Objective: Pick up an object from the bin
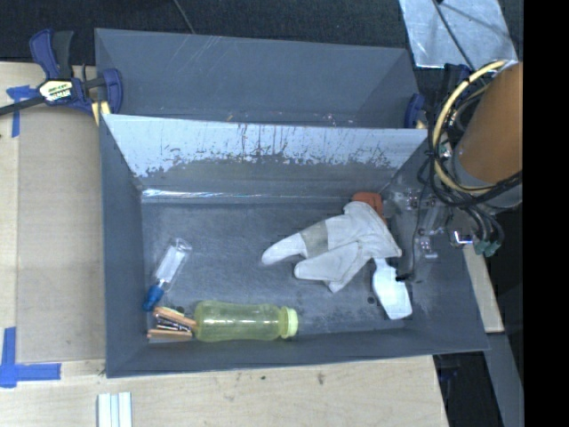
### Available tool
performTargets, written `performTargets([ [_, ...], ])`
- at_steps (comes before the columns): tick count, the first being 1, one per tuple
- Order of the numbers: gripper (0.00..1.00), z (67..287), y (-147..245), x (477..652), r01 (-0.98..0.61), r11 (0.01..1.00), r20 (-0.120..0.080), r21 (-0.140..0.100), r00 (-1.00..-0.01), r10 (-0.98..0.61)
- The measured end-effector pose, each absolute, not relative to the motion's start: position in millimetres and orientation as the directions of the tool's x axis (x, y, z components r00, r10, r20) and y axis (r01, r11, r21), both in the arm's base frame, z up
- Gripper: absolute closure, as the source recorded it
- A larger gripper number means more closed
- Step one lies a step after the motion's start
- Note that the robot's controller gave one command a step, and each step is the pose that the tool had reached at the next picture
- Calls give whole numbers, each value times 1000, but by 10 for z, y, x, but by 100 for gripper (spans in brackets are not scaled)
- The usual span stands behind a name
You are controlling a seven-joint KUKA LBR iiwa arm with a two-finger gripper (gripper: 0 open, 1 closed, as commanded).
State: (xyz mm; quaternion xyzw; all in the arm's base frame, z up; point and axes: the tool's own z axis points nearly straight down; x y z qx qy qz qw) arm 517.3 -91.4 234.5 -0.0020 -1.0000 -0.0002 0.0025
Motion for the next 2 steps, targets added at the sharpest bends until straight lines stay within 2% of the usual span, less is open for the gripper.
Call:
performTargets([
  [1,0,2391,-910,5189,1,1000,-4,-1,-1000,1],
  [2,0,1913,-774,5310,-66,998,-9,-2,-998,-66],
])
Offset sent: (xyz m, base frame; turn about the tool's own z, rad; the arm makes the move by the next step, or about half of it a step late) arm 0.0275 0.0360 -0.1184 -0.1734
